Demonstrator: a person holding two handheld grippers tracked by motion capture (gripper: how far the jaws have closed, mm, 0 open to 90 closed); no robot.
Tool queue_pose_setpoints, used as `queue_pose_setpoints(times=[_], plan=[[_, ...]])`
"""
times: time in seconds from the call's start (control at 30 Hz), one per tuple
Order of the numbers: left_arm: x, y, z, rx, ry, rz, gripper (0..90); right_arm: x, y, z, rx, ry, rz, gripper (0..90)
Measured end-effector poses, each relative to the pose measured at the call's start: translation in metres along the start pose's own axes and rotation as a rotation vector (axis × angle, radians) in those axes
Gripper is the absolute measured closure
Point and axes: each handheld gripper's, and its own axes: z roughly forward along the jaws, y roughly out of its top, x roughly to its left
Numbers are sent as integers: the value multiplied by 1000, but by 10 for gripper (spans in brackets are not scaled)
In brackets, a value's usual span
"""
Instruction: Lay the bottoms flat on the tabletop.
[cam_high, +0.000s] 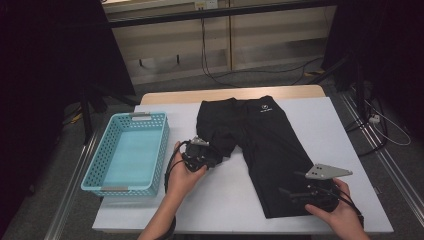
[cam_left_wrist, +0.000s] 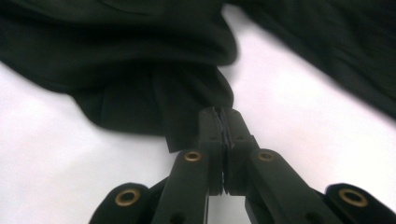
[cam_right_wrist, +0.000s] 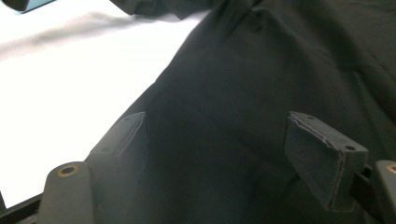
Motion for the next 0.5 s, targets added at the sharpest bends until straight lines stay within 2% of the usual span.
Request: queue_pose_setpoints(times=[0.27,0.4,0.5], plan=[[-18,-9,-10,-14,-70,-12,886,8,9,14,10,36,-36,222],[-25,-11,-12,-9,-73,-4,885,9,11,18,13,46,-41,222],[-29,-11,-12,-8,-92,-1,884,11,12,19,12,52,-46,222]])
